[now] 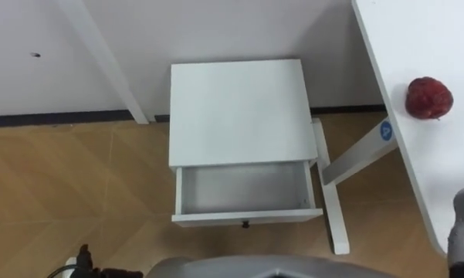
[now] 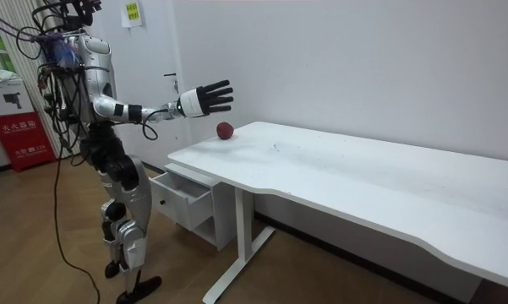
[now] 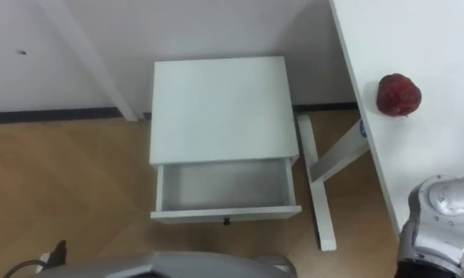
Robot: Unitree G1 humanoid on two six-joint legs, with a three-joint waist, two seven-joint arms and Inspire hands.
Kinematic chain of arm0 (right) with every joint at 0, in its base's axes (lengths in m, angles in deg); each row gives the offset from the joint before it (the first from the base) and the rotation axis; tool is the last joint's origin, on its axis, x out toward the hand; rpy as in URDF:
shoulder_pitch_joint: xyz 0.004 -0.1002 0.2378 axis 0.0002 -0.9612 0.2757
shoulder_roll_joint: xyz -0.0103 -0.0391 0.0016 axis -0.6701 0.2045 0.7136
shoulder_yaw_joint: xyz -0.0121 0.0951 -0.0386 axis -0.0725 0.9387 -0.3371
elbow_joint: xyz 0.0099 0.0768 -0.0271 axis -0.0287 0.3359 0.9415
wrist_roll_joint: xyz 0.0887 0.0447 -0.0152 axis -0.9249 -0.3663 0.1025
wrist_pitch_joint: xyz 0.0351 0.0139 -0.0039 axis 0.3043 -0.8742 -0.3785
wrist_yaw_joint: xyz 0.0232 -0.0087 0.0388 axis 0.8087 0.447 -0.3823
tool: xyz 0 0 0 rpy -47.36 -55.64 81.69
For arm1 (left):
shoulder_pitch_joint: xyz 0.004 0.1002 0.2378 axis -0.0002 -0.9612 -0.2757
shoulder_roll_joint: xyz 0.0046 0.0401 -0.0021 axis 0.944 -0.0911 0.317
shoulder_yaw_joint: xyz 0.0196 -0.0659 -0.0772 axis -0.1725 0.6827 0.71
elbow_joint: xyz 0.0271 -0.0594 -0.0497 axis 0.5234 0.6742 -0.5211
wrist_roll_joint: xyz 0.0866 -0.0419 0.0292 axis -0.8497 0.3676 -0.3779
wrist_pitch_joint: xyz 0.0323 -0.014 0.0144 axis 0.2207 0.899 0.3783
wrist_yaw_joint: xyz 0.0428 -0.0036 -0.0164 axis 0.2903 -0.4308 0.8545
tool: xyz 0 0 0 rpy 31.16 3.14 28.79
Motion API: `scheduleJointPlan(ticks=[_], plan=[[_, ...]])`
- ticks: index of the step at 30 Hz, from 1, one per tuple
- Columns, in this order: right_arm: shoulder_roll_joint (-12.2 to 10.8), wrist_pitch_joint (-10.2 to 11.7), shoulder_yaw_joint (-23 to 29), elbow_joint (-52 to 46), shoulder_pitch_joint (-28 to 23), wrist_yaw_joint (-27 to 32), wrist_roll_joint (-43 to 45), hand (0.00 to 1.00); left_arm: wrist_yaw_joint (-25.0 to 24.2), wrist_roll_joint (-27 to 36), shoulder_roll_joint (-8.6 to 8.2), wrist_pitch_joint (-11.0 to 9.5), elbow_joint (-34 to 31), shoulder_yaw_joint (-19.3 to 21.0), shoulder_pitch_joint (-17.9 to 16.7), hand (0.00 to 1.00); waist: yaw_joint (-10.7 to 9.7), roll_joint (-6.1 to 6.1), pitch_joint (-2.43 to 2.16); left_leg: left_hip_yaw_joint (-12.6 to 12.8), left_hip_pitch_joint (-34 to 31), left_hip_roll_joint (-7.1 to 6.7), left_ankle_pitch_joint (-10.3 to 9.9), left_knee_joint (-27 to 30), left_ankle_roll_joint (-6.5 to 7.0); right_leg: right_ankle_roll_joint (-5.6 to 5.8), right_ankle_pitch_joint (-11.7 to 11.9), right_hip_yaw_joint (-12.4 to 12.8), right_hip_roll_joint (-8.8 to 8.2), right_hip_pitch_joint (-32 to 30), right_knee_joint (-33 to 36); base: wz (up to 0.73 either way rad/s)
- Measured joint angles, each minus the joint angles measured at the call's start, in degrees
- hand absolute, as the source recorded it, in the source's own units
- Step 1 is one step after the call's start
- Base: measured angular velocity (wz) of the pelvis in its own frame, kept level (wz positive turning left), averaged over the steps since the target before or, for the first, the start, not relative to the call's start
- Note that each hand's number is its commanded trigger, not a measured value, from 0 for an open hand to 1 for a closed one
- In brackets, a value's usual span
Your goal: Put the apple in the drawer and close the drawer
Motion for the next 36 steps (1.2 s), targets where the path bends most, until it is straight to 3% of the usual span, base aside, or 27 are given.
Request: scheduleJointPlan(ticks=[5, 15, 21, 36], plan=[[0.0, -0.4, -3.0, -0.1, -0.1, -6.7, -0.3, 0.00, 0.0, 0.0, 0.01, 0.1, 0.1, 0.2, -0.2, 0.00, 1.4, 0.12, -0.05, 0.1, 0.3, 0.00, 0.0, 0.0, 0.00, 0.01, 0.0, 0.2, -0.01, 0.2, 0.0, 0.00], [-0.1, -2.7, -5.7, 0.0, -0.2, -18.2, -2.9, 0.00, 0.0, -1.1, -0.09, 1.0, 0.1, 0.6, -0.4, 0.00, 1.7, 0.50, -0.20, 0.0, 0.3, 0.00, 0.0, 0.0, 0.00, -0.01, 0.0, -0.1, -0.04, 0.4, 0.0, 0.00], [-0.2, -3.5, -8.1, 1.5, -1.4, -22.1, -2.7, 0.00, 0.0, -1.2, -0.10, 1.2, 0.1, 0.5, -0.7, 0.00, 1.7, 0.25, 0.10, 0.3, 1.4, 0.02, 0.0, -0.2, 0.00, -0.01, 0.0, -0.1, -0.06, 1.3, 0.0, 0.00], [-0.4, -4.0, -10.6, 6.3, -1.4, -26.7, -2.1, 0.00, -0.1, -1.7, -0.10, 1.2, 0.1, 0.3, -0.8, 0.00, 1.5, -0.06, 0.07, 0.3, 1.2, 0.06, 0.0, 0.1, 0.00, -0.01, 0.0, -0.2, -0.10, 1.3, 0.1, 0.00]])
